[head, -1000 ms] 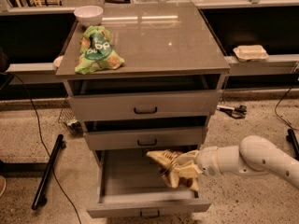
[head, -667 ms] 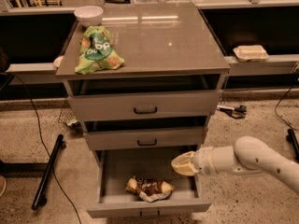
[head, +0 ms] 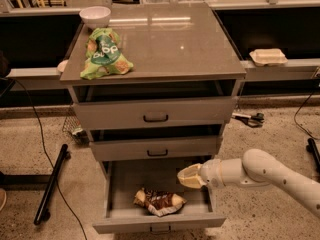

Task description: Place brown chip bag into bottom drawer

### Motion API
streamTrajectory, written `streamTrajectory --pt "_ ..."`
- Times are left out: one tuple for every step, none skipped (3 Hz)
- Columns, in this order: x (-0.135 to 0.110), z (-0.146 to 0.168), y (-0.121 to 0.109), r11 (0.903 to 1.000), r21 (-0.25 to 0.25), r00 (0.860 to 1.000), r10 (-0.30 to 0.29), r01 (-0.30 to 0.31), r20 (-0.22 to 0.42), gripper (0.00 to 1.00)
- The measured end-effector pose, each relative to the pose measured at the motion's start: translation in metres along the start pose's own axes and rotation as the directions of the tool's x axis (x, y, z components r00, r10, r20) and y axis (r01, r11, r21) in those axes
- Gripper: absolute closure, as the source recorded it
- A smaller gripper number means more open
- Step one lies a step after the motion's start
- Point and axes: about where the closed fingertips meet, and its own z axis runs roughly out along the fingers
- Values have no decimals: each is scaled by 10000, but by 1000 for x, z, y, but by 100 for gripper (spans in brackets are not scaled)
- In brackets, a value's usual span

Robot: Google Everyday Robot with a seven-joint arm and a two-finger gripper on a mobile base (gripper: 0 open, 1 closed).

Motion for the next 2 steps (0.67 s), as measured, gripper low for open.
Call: streamTrajectory --pt "2 0 -5 9999 107 9999 -7 5 151 59" --pt "3 -1 -7 9998 180 9998 -17 13 200 36"
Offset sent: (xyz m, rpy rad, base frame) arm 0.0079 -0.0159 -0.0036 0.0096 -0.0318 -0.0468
